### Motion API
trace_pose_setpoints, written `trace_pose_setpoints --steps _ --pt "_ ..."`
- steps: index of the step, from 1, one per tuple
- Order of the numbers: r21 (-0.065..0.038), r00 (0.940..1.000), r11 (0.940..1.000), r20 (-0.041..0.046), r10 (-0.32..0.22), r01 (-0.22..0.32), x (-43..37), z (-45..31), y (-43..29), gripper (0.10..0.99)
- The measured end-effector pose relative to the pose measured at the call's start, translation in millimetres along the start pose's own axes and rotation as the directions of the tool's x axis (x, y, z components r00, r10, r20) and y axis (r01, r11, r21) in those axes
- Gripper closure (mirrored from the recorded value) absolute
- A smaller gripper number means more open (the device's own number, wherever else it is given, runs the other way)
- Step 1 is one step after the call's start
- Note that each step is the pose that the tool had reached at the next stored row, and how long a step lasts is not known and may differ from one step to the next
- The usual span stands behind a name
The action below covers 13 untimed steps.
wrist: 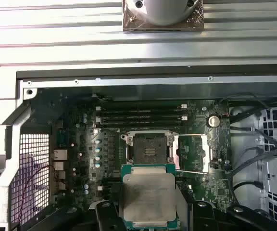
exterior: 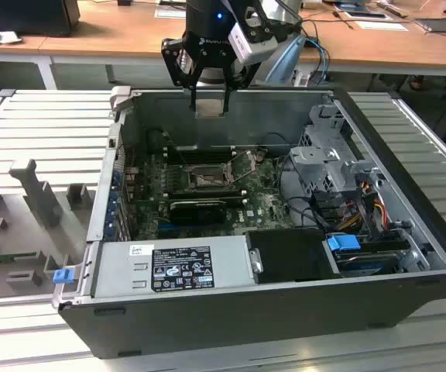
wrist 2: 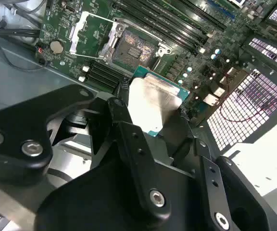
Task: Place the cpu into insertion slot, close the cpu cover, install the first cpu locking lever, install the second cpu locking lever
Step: 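Place the cpu into insertion slot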
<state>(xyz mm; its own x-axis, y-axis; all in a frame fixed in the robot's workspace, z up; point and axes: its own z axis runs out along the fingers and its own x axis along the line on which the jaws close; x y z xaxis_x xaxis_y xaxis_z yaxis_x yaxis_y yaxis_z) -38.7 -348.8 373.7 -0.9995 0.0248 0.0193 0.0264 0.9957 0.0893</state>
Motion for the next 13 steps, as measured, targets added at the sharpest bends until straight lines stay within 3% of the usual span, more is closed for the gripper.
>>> trace_pose_setpoints --steps 10,13 --pt "0.000 0.9999 0.9999 0.0012 0.014 -0.014 0.0 0.0 0.0 0.557" --pt "-0.001 0.9983 0.9983 0.0051 0.058 -0.058 0.0 0.1 0.0 0.557"
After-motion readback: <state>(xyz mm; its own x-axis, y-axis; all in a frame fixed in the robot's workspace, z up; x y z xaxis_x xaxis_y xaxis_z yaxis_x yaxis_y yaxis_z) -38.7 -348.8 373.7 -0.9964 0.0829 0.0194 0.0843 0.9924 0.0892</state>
